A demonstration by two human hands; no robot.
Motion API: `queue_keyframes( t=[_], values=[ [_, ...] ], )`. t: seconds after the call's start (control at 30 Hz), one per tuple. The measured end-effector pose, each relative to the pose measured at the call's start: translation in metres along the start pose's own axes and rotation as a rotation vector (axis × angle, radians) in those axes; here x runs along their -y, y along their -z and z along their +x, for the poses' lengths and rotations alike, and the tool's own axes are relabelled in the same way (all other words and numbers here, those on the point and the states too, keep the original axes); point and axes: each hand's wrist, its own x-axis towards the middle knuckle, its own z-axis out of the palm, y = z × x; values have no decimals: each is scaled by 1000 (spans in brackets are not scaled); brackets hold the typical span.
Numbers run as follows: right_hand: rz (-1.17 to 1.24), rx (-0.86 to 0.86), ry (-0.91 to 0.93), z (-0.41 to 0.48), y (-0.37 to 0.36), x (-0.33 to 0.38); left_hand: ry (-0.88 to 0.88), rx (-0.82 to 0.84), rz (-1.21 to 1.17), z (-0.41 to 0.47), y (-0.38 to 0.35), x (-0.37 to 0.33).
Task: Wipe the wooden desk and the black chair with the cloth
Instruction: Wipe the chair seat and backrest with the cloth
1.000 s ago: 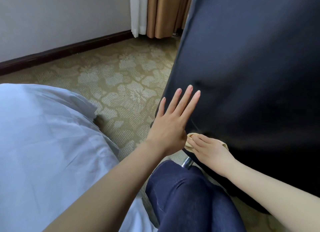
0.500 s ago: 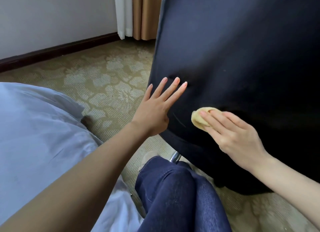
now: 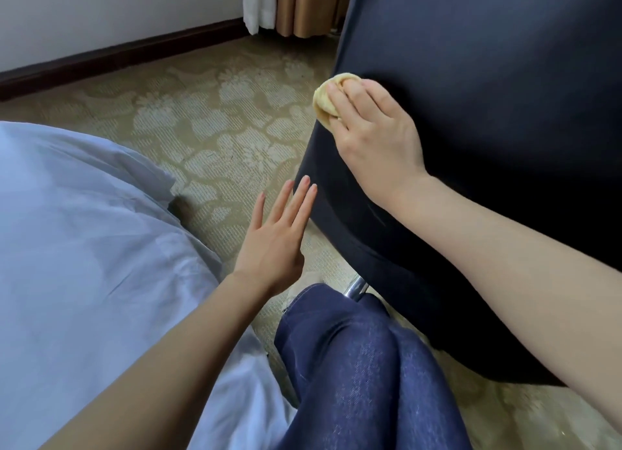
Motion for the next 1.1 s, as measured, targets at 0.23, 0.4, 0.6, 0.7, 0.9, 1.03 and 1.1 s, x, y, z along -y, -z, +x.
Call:
queue_keyframes(
  t=[0.23, 0.4, 0.6, 0.7, 0.9, 1.03, 1.1],
  values=[
    [-29, 175, 212, -6, -54, 54, 106, -4, -29, 0, -3, 1],
    [-24, 215, 324, -44, -77, 75, 34, -106, -135, 15, 18, -15],
    [-1, 143, 512, -112, -79, 67, -128, -11, -361, 34, 39, -59],
    [-64, 231, 635, -159, -81, 57, -135, 3, -375, 37, 42, -75],
    [129, 166, 558, -228, -60, 9, -65, 33, -314, 37, 41, -88],
    [156, 70, 453, -245, -39, -18, -48, 47, -272, 38, 43, -89],
    [166, 56, 395, -242, -26, -29, -52, 52, -243, 38, 44, -88]
  ],
)
